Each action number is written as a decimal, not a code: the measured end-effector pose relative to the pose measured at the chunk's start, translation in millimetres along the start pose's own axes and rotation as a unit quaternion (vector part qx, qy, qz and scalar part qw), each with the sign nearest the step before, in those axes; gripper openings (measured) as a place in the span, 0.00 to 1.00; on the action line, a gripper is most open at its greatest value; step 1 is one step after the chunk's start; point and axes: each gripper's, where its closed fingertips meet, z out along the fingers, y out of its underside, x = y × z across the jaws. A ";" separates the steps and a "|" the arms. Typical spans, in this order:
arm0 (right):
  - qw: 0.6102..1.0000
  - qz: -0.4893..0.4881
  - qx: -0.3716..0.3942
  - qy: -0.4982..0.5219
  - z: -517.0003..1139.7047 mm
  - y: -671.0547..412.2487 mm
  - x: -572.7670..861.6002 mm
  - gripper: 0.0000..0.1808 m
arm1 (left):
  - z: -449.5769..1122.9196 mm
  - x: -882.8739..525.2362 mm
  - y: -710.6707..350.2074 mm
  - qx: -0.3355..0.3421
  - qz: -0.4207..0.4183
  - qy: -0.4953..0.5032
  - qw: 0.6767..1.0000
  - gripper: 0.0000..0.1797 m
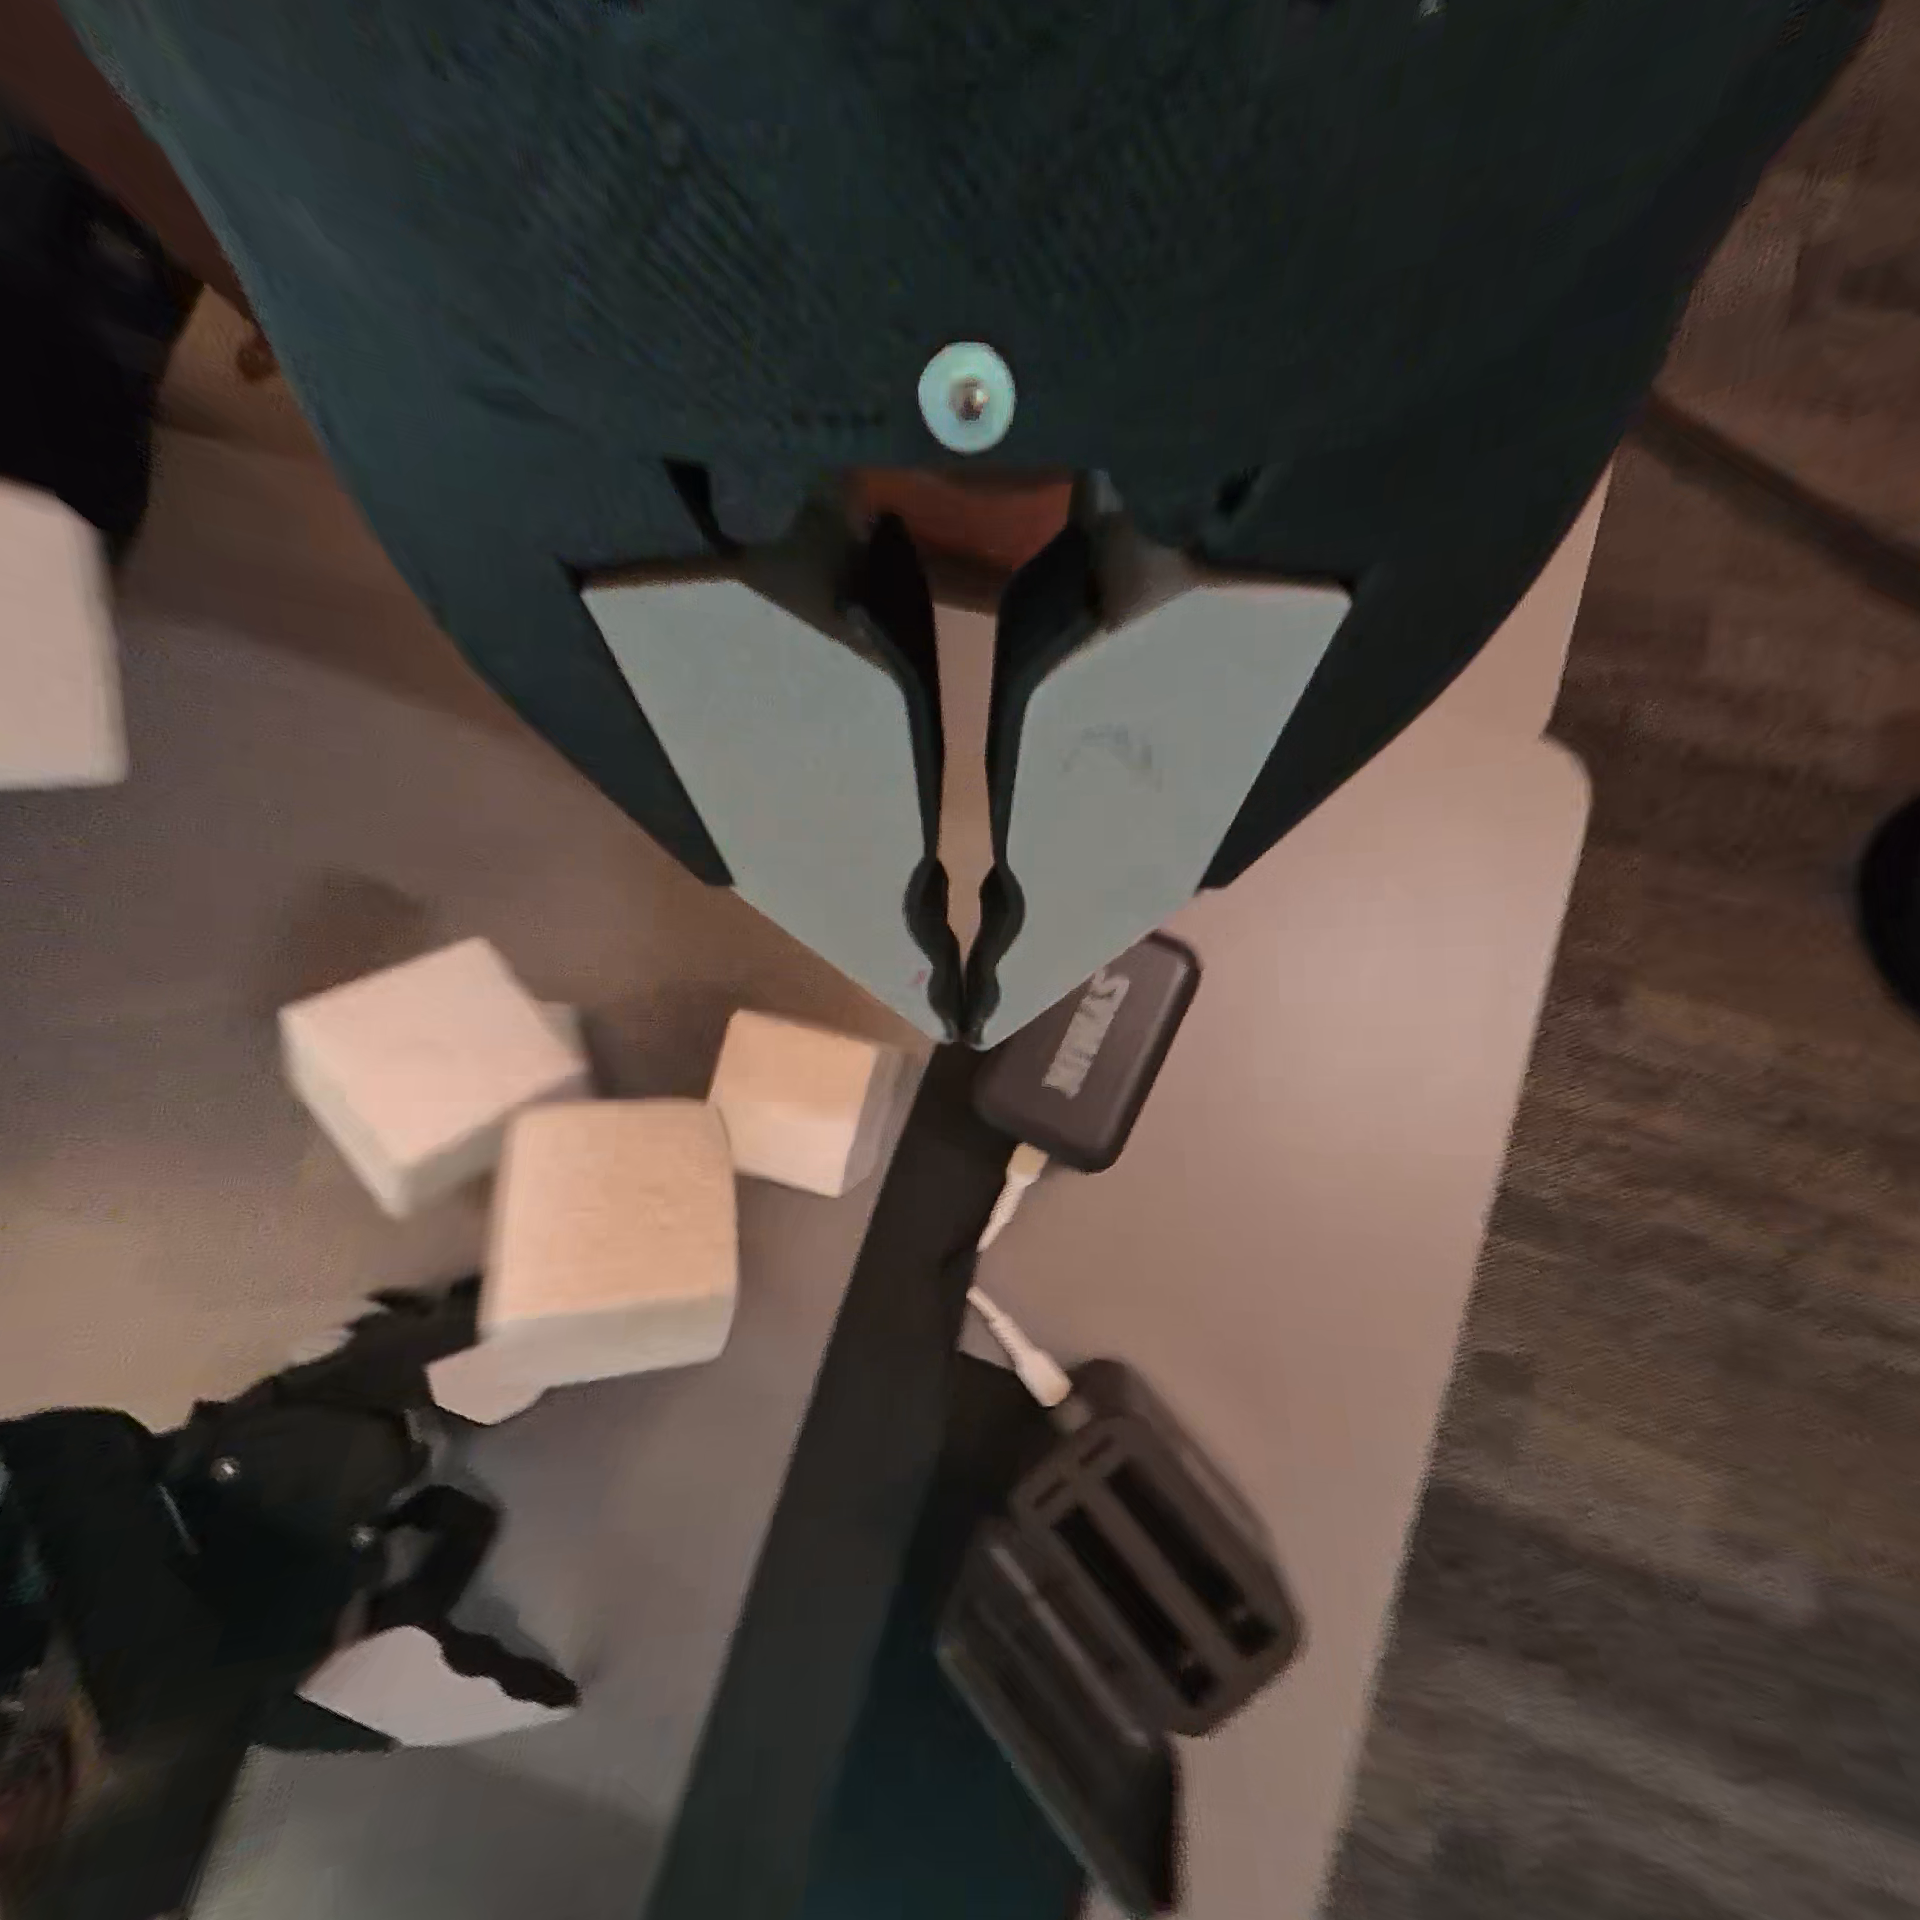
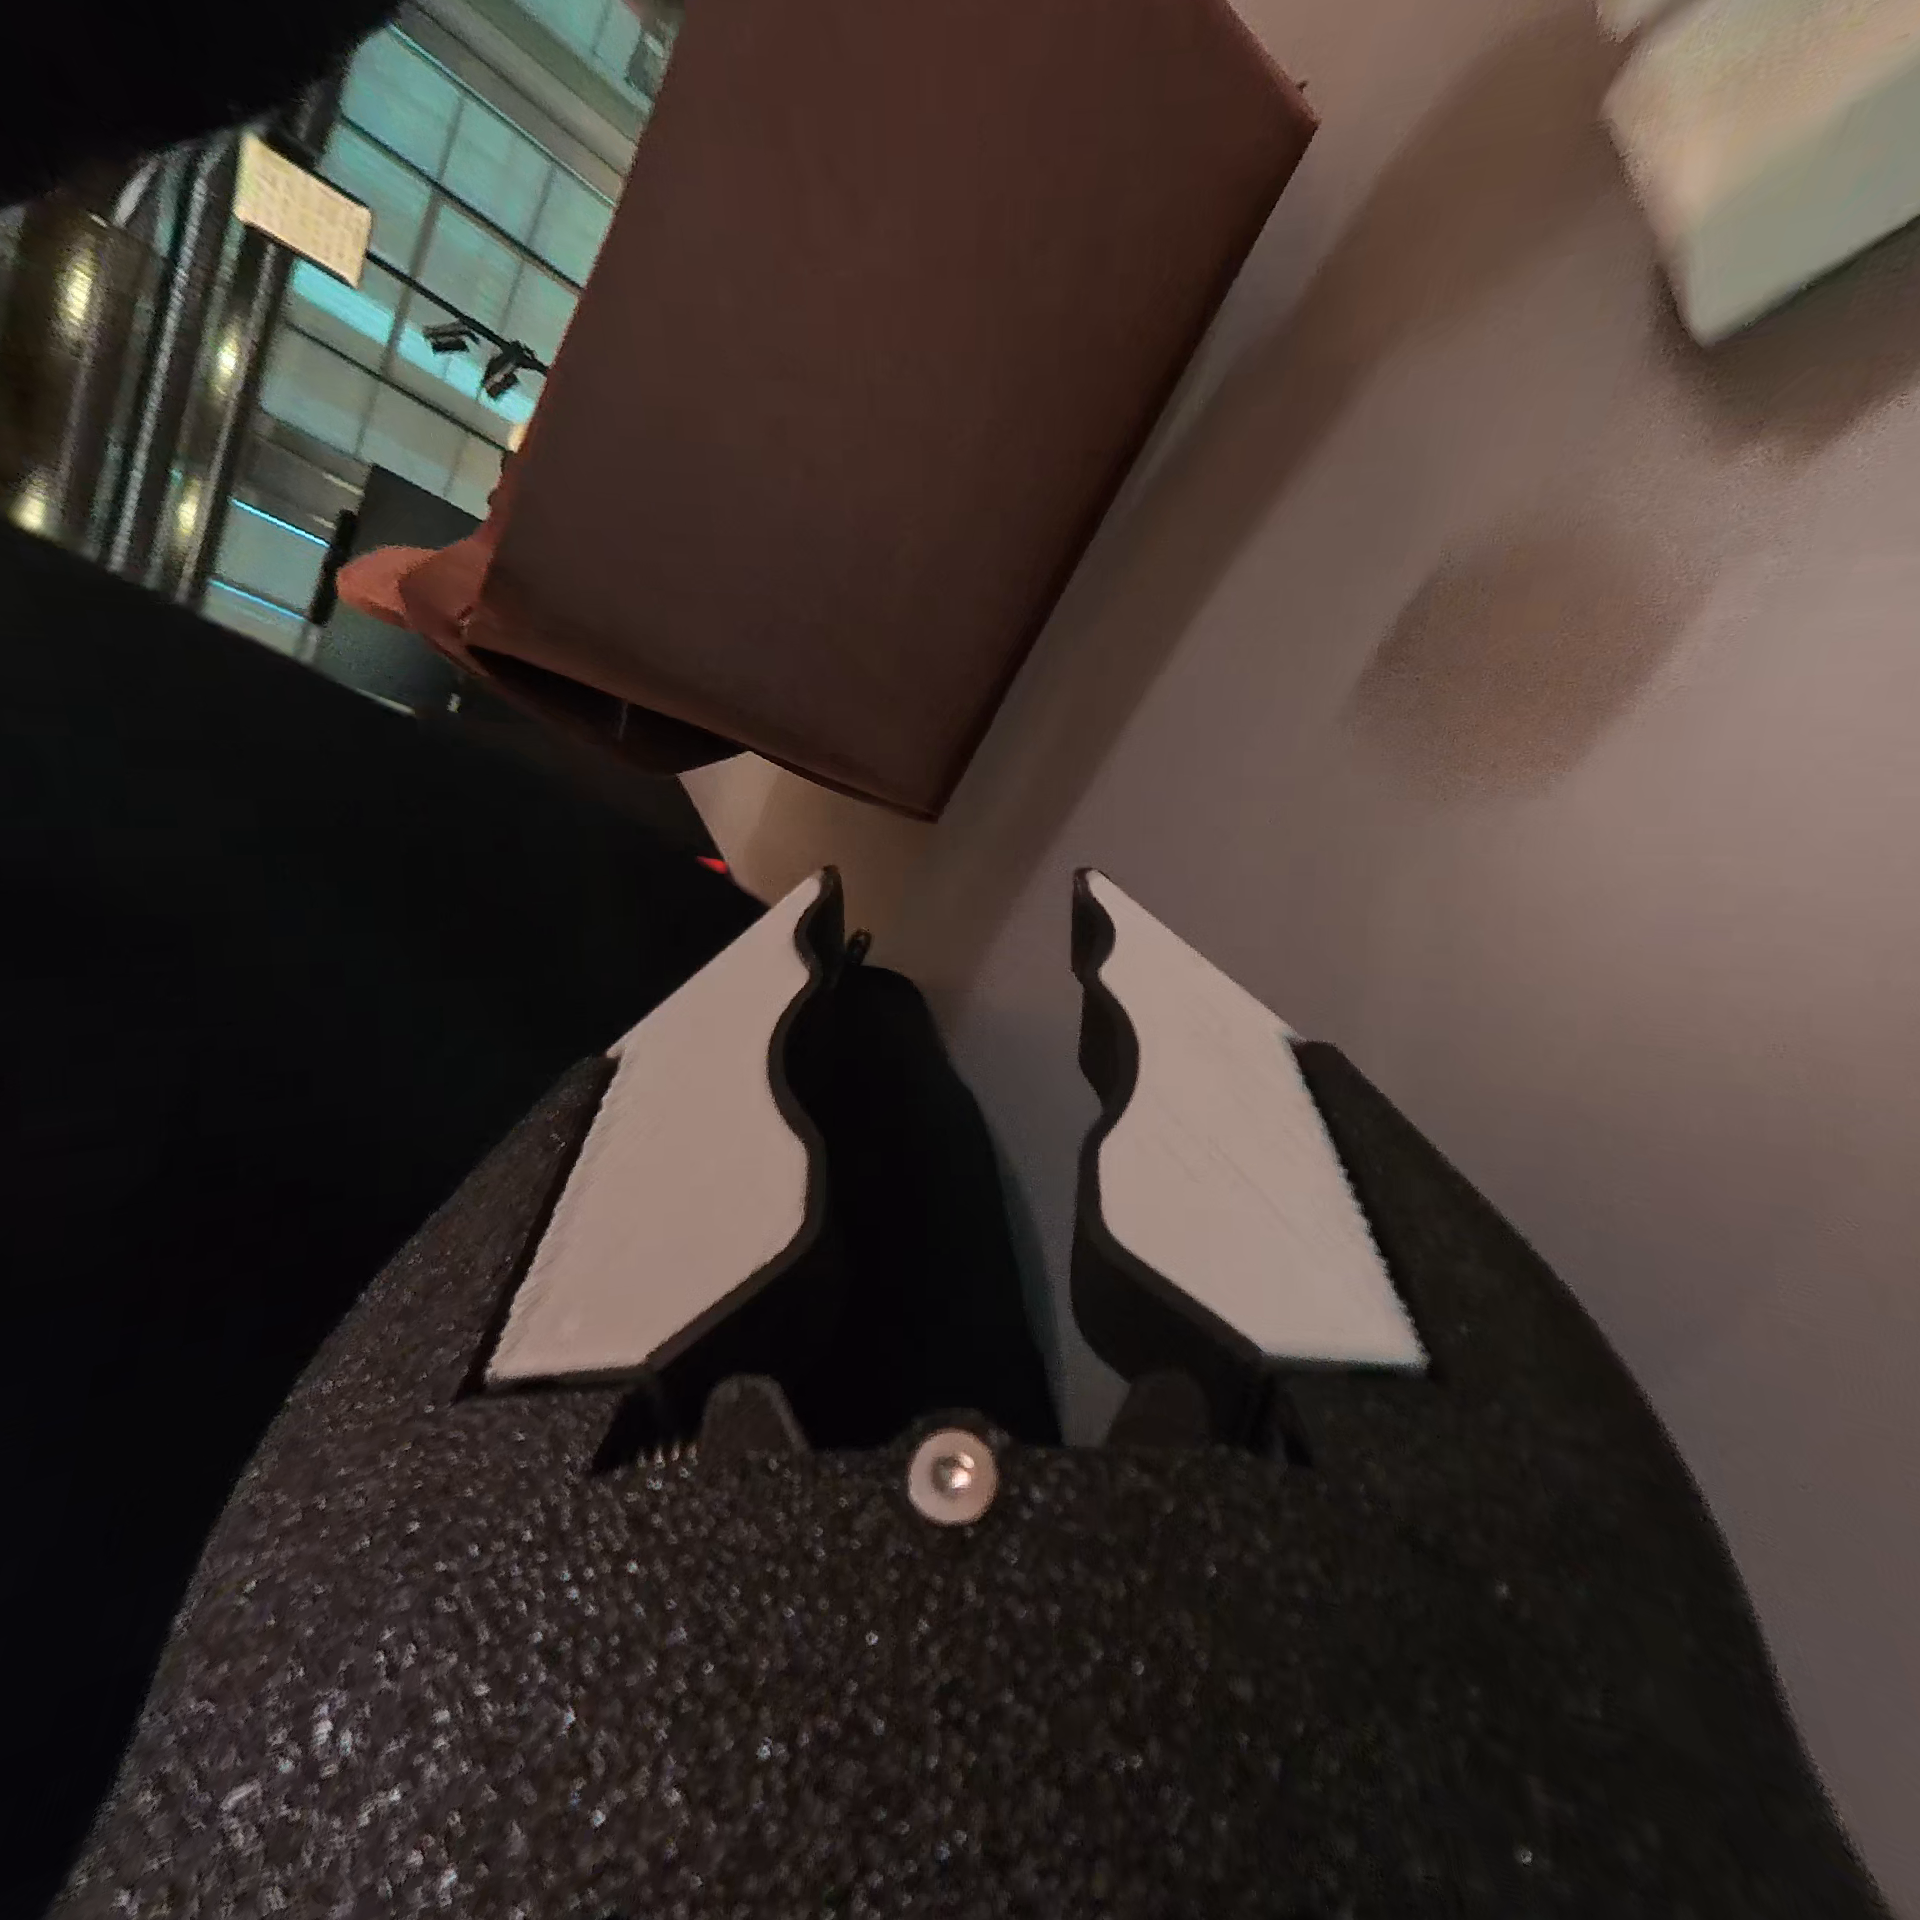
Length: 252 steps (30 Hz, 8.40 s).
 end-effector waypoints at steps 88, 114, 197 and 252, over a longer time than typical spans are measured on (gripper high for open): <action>0.897 -0.028 -0.187 0.400 38.8 13.2 121.9 0.46 | 33.3 450.7 306.9 0.035 -0.099 0.025 0.994 0.05; 0.870 -0.218 -0.367 0.248 73.5 121.2 54.0 0.34 | 94.1 353.3 225.3 0.039 -0.036 -0.064 0.997 0.44; 0.786 -0.133 -0.397 0.455 110.4 -223.1 255.3 0.40 | 108.1 358.9 263.6 0.174 -0.066 -0.135 0.973 0.63; 0.774 -0.471 -0.388 0.171 136.3 -164.1 39.6 0.41 | 105.9 359.7 266.6 0.193 -0.076 -0.144 0.968 0.63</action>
